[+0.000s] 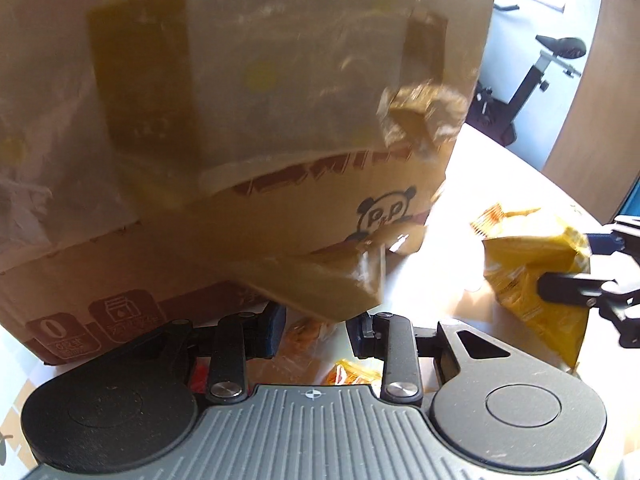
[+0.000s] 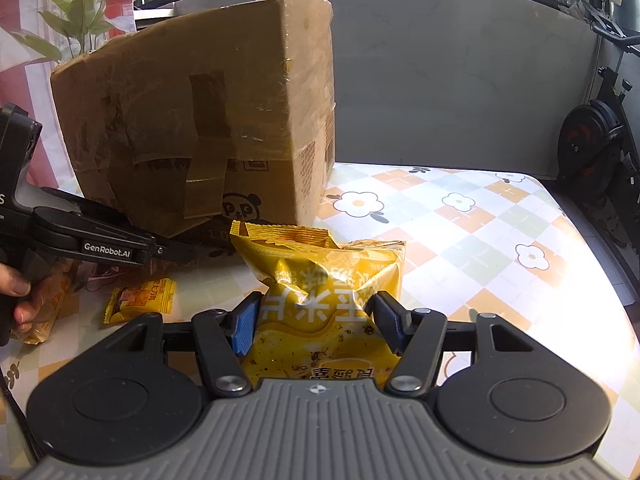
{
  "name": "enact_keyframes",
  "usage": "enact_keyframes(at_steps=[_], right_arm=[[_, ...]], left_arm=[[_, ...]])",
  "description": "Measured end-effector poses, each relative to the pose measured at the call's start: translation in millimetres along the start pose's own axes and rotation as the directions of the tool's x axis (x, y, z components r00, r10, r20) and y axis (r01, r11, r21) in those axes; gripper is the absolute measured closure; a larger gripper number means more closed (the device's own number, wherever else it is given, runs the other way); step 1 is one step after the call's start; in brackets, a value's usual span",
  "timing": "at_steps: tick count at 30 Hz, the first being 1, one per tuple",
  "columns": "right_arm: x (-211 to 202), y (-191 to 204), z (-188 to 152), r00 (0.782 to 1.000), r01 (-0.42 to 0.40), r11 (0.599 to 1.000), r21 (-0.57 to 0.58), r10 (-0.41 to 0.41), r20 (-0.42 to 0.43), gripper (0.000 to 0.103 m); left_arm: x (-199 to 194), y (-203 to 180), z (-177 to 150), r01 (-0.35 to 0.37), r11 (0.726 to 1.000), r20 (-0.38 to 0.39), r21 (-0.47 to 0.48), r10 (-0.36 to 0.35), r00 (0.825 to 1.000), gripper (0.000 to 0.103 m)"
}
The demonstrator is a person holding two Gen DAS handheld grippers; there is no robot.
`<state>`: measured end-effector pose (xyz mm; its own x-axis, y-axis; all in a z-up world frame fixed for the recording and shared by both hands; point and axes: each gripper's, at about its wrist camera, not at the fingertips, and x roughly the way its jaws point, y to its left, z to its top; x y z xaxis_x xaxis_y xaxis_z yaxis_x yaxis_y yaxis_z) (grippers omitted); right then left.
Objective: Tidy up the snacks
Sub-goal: 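Grasp small clear candy packet with left tool while right tool holds yellow bag, then carry candy packet and yellow chip bag over the box with both tools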
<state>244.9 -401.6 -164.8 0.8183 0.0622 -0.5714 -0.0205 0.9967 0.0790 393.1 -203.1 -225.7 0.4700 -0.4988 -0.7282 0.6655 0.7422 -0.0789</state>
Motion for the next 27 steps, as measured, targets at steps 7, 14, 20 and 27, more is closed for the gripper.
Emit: enact_keyframes(at_steps=[7, 14, 20, 27], right_arm=[[0, 2, 0, 1.0, 0.0, 1.0, -0.004, 0.0, 0.002, 0.041], [-3, 8, 0, 1.0, -0.025, 1.0, -0.002, 0.025, -0.013, 0.041], [-12, 15, 1, 0.999, -0.037, 0.999, 0.008, 0.037, -0.005, 0.041], [-32, 27, 15, 0.997, -0.061, 0.998, -0.006, 0.062, 0.05, 0.041]], left_arm=[[2, -1, -10, -0.035, 0.998, -0.024, 0.045, 0.036, 0.999, 0.076], [-7, -9, -16, -0.042, 0.999, -0.023, 0.004, 0.042, 0.999, 0.081], [-35, -10, -30, -0.028, 0.999, 0.02, -0.04, 0.029, 0.999, 0.081], [-83, -4, -32, -0.02, 0.997, 0.095, -0.074, 0.027, 0.995, 0.081]])
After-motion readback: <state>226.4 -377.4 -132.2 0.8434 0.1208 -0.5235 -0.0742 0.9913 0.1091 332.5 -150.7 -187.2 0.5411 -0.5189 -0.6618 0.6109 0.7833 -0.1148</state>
